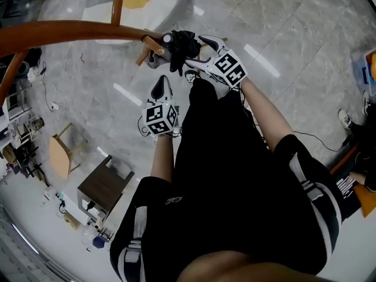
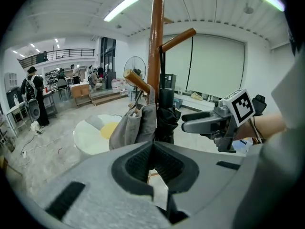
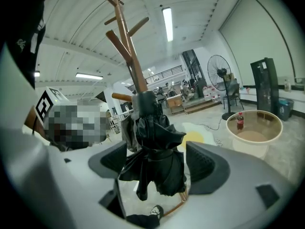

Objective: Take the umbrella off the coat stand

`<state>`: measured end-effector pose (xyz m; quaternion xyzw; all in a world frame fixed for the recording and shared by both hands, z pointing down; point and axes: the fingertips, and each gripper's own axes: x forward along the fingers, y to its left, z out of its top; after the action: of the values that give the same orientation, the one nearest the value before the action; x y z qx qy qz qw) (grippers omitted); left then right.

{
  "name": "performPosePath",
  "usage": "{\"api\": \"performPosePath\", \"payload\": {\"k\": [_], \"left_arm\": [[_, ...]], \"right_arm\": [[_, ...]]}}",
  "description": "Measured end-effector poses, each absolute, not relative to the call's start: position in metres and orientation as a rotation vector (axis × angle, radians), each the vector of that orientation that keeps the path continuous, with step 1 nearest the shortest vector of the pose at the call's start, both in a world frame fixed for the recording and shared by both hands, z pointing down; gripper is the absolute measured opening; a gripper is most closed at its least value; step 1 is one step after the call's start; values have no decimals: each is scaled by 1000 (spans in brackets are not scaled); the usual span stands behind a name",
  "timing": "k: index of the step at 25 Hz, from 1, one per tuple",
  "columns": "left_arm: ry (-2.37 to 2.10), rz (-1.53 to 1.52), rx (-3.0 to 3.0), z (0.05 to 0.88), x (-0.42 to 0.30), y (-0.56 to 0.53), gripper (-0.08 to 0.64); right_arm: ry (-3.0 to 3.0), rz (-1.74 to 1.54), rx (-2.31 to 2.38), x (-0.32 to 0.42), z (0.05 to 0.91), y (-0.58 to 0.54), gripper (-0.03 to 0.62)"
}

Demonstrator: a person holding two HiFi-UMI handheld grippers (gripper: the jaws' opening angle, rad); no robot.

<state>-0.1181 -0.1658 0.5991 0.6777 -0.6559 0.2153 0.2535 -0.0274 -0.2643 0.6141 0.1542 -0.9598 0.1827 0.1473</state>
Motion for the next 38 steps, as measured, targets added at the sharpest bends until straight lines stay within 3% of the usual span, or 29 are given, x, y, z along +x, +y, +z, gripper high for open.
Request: {"api": "performPosePath", "payload": {"k": [12,26,38], "left_arm": [[-1764,610,1814,607,-143,-167,-2],[-1755,613,1814,609,-149,-161,-2],[-1786,554,1828,599,-144,-160,-2]], "right_arm": [[-2731,557,424,-71,641,-278,402],[-2667,561,395,-92,666,-267,304],[-2687,514,440,-80,635,-266,284]]}}
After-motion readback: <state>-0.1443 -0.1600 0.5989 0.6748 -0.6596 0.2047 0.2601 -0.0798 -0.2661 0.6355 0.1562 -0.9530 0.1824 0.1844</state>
